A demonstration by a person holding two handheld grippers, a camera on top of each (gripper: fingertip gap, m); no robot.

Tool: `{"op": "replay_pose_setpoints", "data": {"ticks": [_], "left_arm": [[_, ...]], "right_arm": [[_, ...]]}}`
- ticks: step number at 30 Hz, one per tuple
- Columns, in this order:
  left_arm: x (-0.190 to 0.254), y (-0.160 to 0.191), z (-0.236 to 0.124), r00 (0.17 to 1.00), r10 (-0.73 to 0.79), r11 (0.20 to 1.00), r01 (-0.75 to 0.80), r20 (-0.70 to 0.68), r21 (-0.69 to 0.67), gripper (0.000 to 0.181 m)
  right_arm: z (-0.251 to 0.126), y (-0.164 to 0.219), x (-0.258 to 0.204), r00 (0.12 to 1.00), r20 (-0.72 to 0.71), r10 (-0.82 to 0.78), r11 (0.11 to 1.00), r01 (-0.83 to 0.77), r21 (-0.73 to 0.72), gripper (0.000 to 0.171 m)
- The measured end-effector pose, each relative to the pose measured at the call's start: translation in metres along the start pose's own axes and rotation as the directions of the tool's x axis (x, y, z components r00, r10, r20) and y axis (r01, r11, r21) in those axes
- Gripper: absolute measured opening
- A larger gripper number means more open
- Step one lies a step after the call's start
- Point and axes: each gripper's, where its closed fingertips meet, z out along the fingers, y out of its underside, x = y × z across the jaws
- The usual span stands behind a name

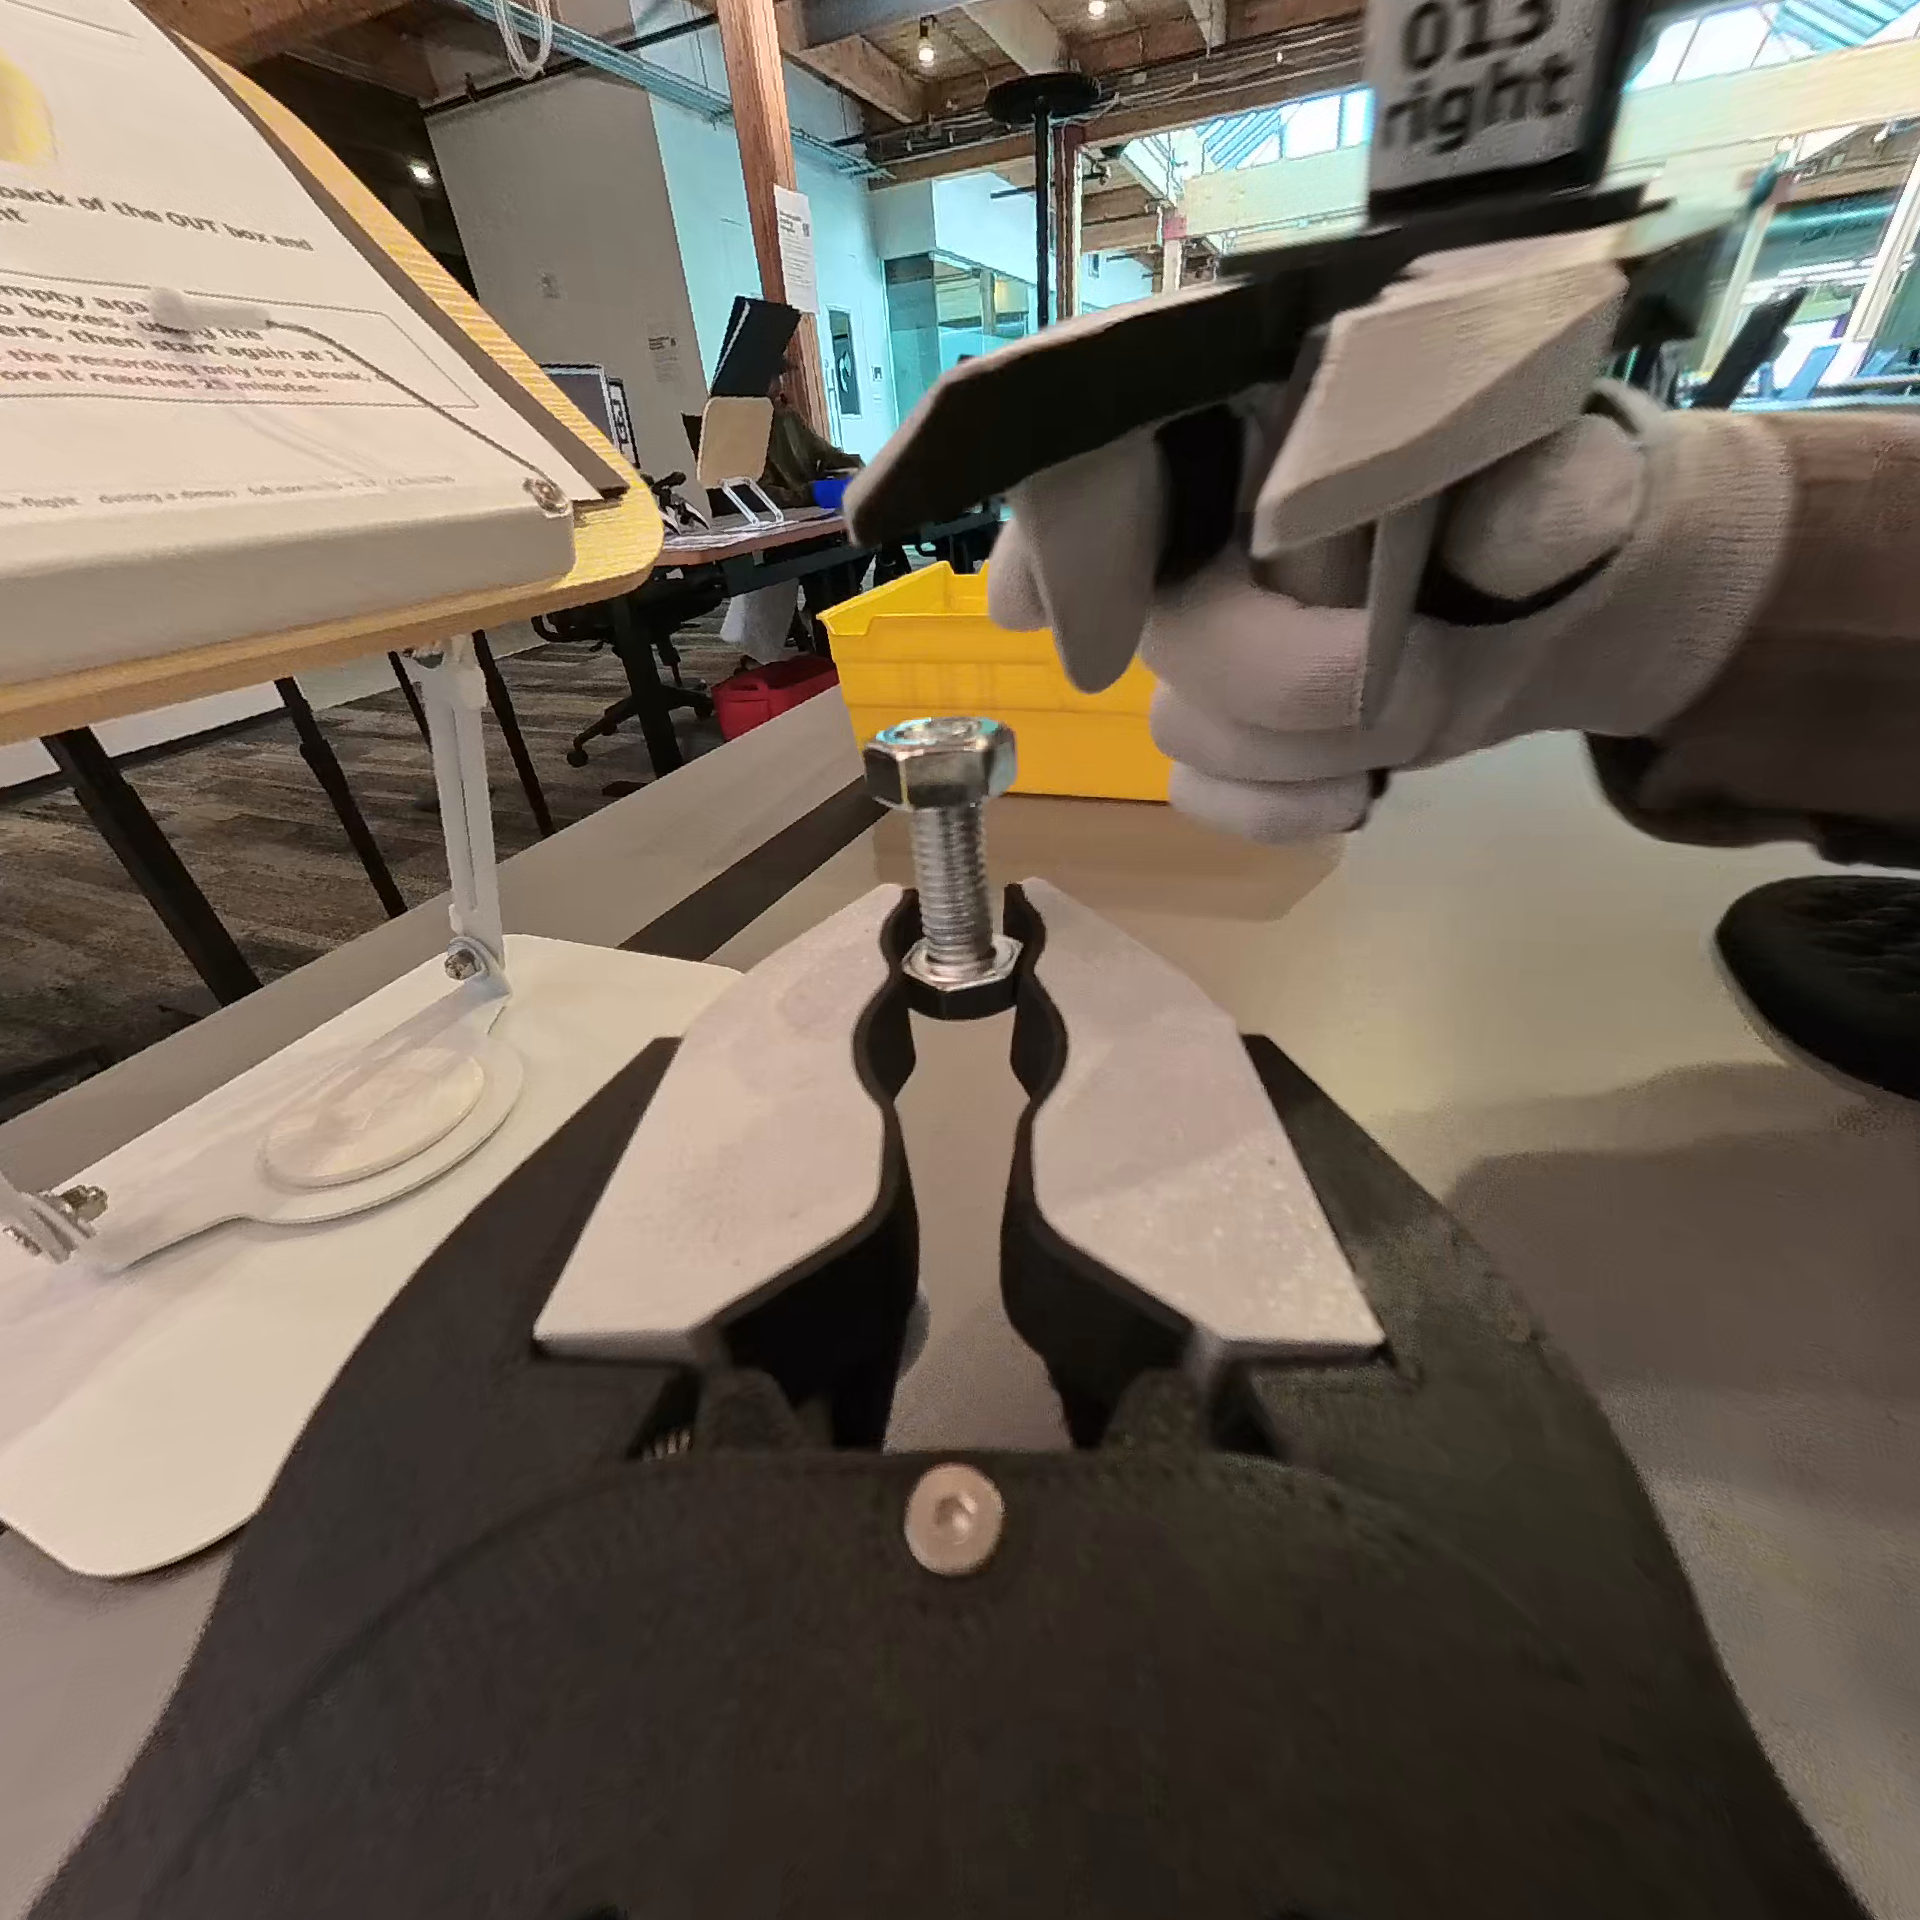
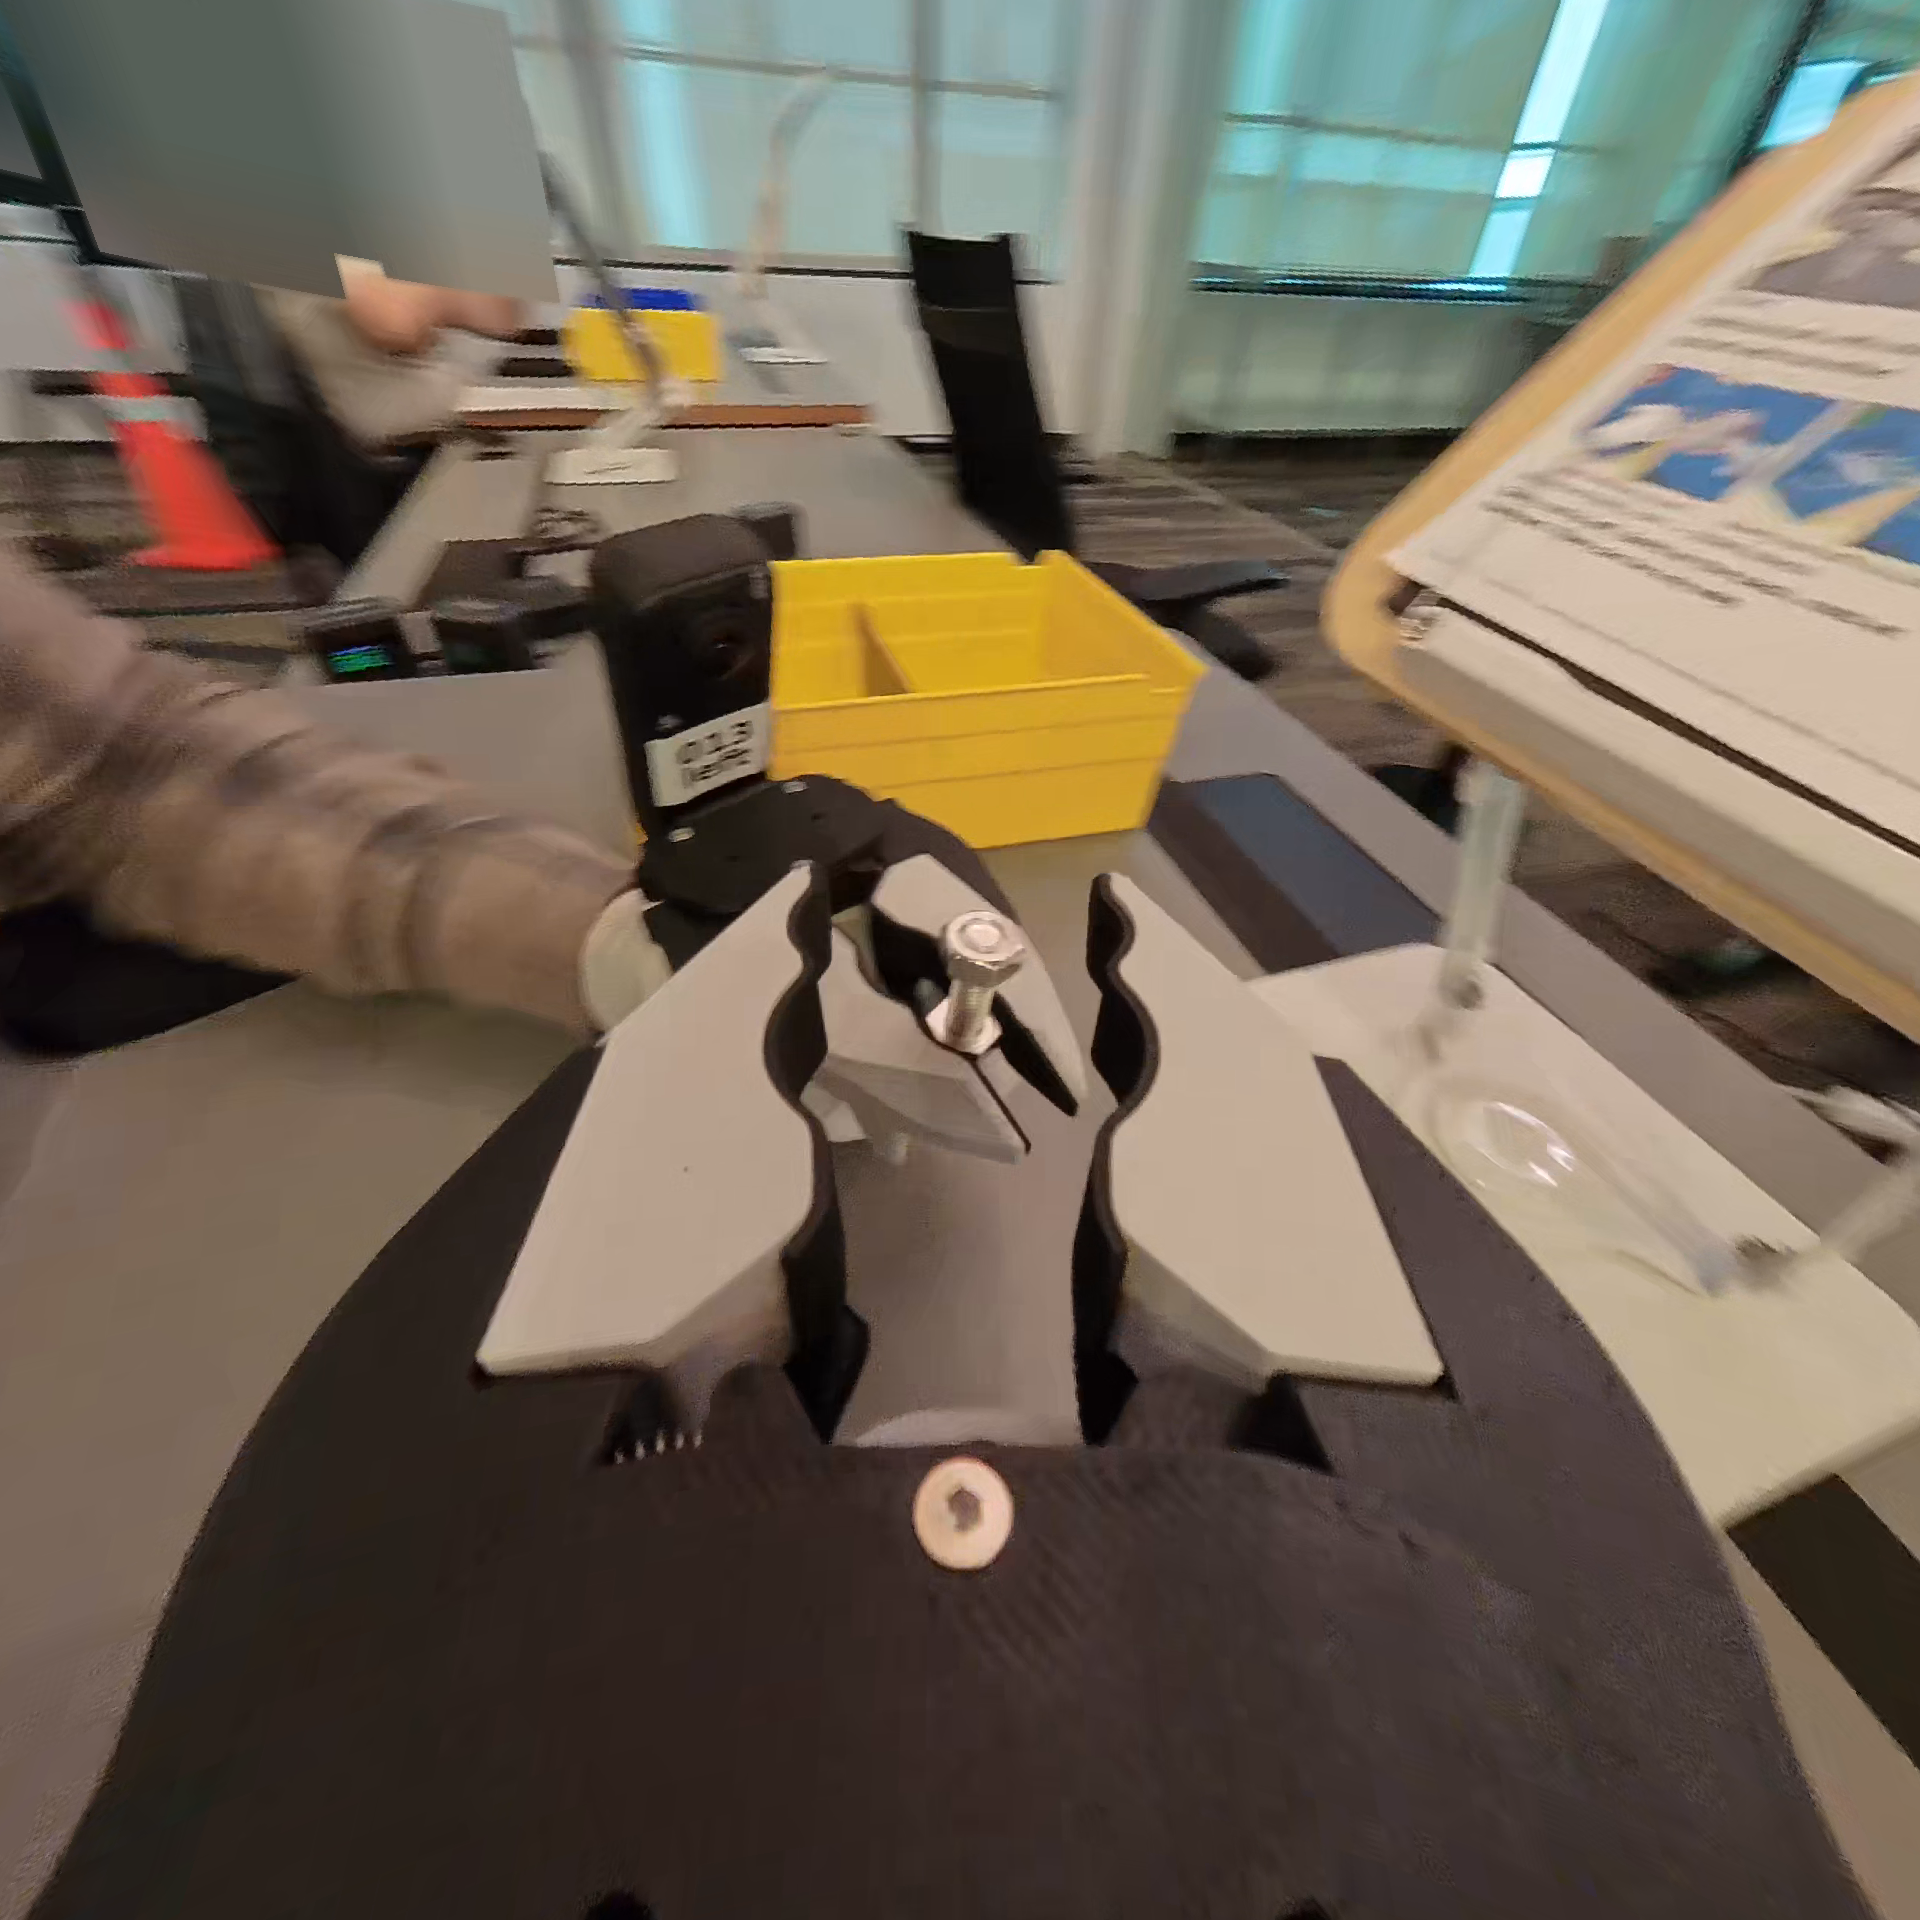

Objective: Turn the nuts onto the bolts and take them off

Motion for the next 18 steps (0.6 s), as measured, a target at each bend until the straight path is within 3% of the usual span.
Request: {"op": "replay_pose_setpoints", "data": {"ticks": [7, 18], "left_arm": [[0.000, -0.001, -0.001, 1.000, -0.012, 1.000, 0.012, -0.008, 0.006, 0.015], [0.001, -0.001, -0.001, 0.999, -0.021, 1.000, 0.022, -0.029, 0.010, 0.014]], "right_arm": [[0.006, 0.002, -0.005, 0.925, 0.380, -0.022, 0.999, 0.007, 0.040, 0.041], [0.011, 0.015, -0.006, 0.701, 0.712, -0.028, 1.000, 0.014, 0.025, 0.030]]}}
